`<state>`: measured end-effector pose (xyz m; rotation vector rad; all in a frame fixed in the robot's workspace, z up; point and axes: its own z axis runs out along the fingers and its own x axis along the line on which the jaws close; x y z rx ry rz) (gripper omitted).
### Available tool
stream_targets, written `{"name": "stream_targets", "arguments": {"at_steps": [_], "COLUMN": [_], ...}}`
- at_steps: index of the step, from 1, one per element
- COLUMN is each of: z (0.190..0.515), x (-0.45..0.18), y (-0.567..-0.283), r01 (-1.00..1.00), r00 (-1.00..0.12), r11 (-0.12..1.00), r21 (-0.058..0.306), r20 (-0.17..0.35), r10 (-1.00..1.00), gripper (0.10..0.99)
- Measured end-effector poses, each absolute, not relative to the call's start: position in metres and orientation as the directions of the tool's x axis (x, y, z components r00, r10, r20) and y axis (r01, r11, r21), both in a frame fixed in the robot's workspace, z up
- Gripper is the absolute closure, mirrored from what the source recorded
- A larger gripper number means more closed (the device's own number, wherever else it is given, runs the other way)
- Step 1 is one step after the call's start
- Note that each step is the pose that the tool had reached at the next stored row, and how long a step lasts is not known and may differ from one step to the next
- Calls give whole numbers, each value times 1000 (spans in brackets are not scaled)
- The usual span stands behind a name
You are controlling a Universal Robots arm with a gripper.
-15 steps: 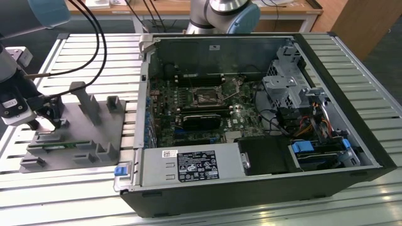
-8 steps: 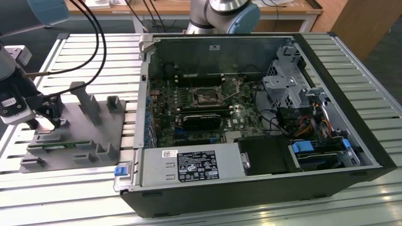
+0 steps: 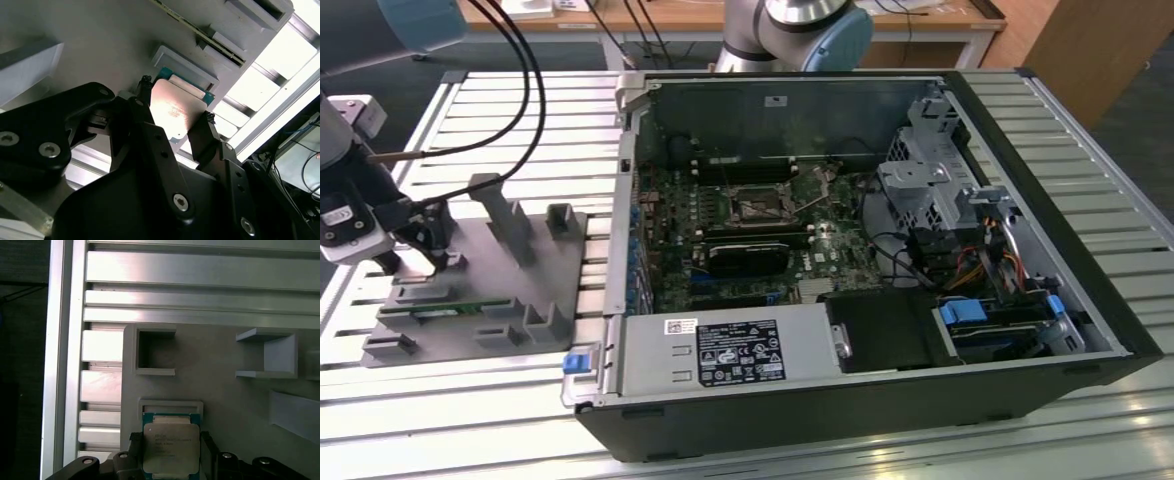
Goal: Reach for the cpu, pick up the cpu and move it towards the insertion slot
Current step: 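Pick up the cpu and move it towards the insertion slot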
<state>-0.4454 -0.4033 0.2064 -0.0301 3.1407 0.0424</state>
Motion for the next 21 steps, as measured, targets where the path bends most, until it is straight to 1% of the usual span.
{"name": "stream_targets", "arguments": {"at_steps": [10,21], "z": [214,231], "x": [-445,-445], "y": [-403,-403], "r01": [-19,-19], "r00": [-1000,-1000], "r11": [999,999], "r21": [27,27], "r20": [-1,-1], "r10": [-19,-19], "gripper": [545,545]}}
